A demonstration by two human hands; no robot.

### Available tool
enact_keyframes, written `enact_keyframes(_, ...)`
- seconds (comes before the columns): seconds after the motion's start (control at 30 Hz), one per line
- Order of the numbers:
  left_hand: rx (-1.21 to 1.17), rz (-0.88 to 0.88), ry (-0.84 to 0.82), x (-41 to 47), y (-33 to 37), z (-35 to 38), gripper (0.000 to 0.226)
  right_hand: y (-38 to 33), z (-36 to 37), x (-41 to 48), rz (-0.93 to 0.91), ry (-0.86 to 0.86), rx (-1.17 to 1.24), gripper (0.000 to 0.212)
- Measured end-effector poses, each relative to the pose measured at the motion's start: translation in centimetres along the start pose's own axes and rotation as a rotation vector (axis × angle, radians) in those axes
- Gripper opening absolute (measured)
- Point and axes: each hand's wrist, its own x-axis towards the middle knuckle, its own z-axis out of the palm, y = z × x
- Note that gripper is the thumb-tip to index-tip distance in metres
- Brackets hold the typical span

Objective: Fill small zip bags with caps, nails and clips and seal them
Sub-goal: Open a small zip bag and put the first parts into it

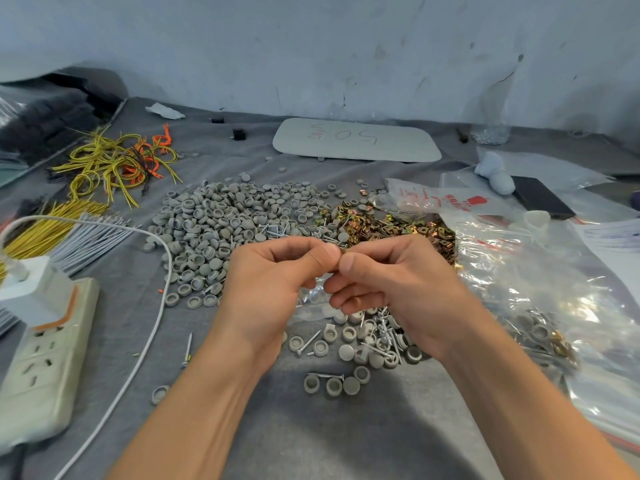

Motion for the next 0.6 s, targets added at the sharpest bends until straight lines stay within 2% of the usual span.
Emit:
enact_keyframes(0.17,-0.076,-0.083,-0.038,0.12,0.04,-0.26,0.032,0.06,-0.23,-0.16,0.012,-0.027,0.041,0.019)
enact_keyframes(0.27,-0.113,-0.13,-0.05,0.11,0.12,-0.48,0.03,0.31,-0.22,-0.11,-0.028,-0.021,-0.017,0.012)
enact_keyframes(0.37,-0.178,-0.208,-0.08,0.04,0.17,-0.43,0.012,0.56,-0.16,0.04,-0.14,0.1,-0.213,0.012)
enact_keyframes(0.47,-0.233,-0.299,-0.05,0.12,0.09,-0.25,0.01,0.7,-0.08,0.06,-0.222,0.22,-0.297,0.031)
enact_keyframes(0.6,-0.183,-0.333,-0.011,0.04,0.08,-0.01,0.015,0.82,-0.21,0.08,-0.269,0.238,-0.248,0.019)
